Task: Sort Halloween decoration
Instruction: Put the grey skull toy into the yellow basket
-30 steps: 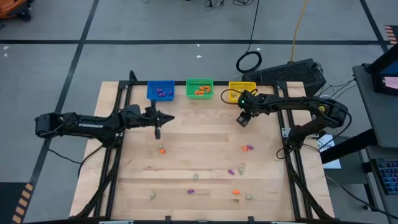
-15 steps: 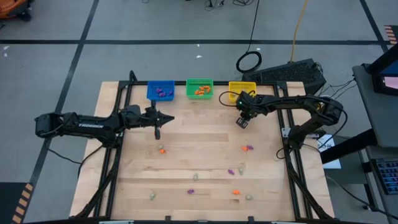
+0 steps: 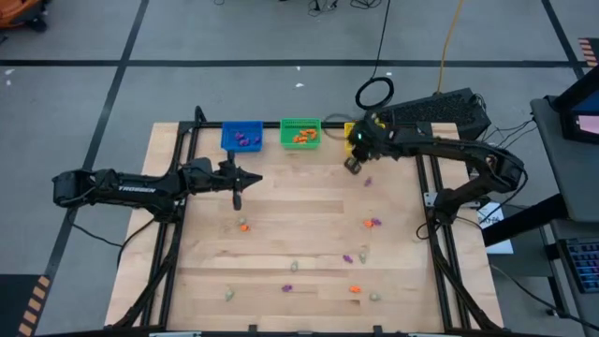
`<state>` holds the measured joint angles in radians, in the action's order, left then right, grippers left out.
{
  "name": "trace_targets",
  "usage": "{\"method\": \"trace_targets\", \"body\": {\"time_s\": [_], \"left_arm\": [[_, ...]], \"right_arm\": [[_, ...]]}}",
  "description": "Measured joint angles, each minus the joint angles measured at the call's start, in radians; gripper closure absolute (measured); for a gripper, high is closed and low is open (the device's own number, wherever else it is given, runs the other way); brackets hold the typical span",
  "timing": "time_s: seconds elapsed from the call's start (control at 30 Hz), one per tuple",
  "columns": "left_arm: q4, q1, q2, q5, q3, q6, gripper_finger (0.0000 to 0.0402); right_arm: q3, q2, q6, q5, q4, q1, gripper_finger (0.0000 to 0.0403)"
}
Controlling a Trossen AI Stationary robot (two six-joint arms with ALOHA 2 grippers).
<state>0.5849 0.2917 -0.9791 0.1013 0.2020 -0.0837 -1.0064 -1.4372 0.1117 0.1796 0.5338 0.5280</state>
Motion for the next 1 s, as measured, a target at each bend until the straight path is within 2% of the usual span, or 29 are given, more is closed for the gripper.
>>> {"method": "trace_targets", "body": {"time_s": [0.2, 0.43, 0.73, 1.0], "left_arm": [[0.0, -0.006, 0.0, 0.0, 0.0, 0.0, 0.0391], [0.005, -0.006, 0.0, 0.0, 0.0, 0.0, 0.0391], [0.004, -0.006, 0.0, 0.0, 0.0, 0.024, 0.0391], [-0.007, -0.006, 0.0, 0.0, 0.0, 0.026, 0.0391]], "right_arm": [[-0.142, -0.118, -0.017, -0.002, 0.032, 0.142, 0.0368], [-0.2, -0.316, -0.054, -0.103, 0.048, 0.278, 0.0368], [-0.216, -0.4, -0.063, -0.105, 0.049, 0.31, 0.0363], [-0.216, -0.398, -0.046, -0.1, 0.044, 0.316, 0.0323]]}}
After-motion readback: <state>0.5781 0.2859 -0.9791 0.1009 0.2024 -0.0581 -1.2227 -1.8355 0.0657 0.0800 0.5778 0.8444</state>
